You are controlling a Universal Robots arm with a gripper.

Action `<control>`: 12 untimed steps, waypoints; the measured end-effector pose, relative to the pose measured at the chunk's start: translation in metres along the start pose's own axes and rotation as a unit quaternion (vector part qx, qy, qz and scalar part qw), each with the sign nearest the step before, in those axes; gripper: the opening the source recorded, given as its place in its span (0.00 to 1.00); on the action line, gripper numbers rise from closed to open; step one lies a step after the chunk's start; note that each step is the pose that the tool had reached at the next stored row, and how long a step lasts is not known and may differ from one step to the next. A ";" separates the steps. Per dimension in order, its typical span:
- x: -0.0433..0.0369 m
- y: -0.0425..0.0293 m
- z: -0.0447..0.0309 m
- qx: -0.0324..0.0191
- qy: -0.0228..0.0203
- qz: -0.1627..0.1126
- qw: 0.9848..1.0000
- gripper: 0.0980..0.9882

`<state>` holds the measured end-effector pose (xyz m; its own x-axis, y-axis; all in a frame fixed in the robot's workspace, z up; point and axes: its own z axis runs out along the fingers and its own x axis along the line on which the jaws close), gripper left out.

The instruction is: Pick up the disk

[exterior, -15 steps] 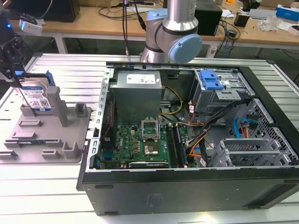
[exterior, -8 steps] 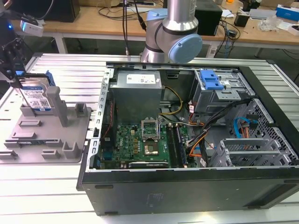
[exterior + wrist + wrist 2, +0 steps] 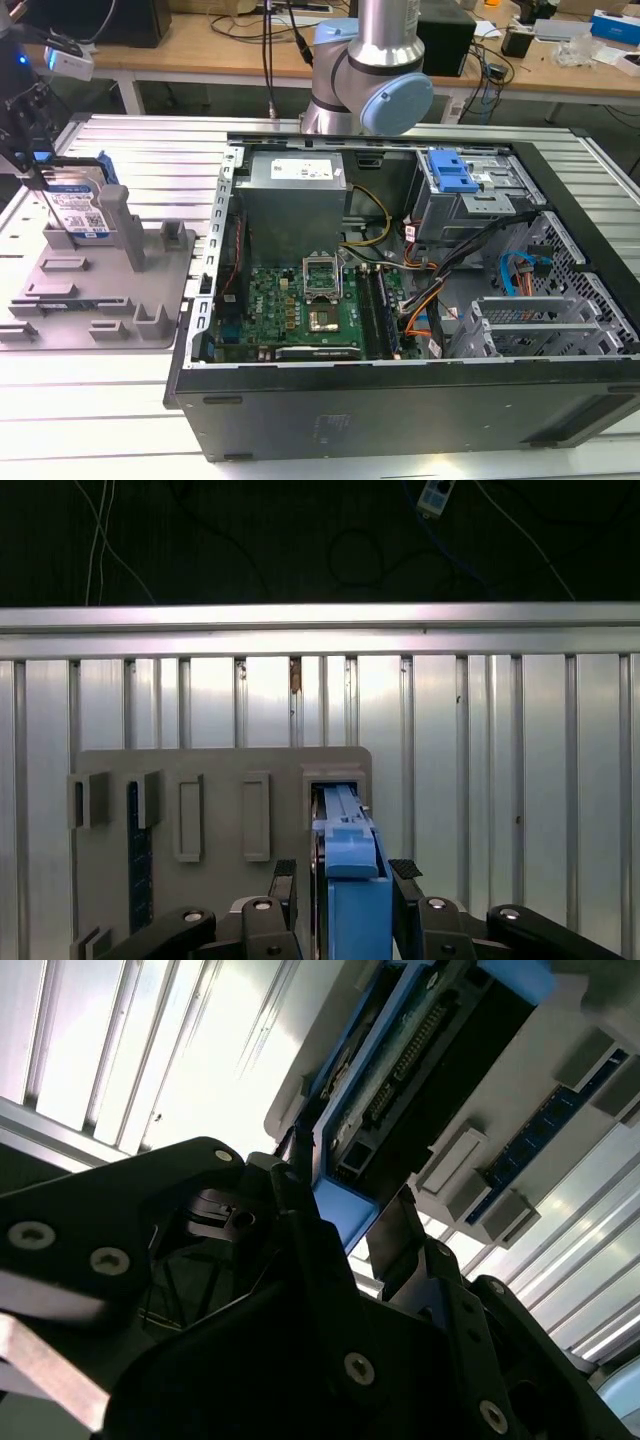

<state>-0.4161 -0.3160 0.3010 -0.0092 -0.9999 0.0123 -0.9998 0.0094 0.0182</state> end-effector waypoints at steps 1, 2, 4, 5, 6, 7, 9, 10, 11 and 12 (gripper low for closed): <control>0.0000 0.0000 0.0001 0.000 0.000 0.000 1.000 0.42; 0.0000 0.0000 0.0001 0.000 0.000 0.000 1.000 0.34; 0.0000 0.0000 0.0002 0.000 0.000 0.000 1.000 0.30; 0.0000 0.0000 0.0002 0.000 0.000 0.000 1.000 0.30; 0.0000 0.0000 0.0002 0.000 0.000 0.000 1.000 0.30; 0.0000 0.0000 0.0003 0.000 0.000 0.000 1.000 0.30; 0.0000 0.0000 0.0004 0.000 0.000 0.000 1.000 0.30; 0.0000 0.0000 0.0004 0.000 0.000 0.000 1.000 0.30; 0.0000 0.0000 0.0004 0.000 0.000 0.000 1.000 0.30; 0.0000 0.0000 0.0004 0.000 0.000 0.000 1.000 0.30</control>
<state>-0.4161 -0.3160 0.3006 -0.0091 -0.9999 0.0123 -0.9998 0.0094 0.0181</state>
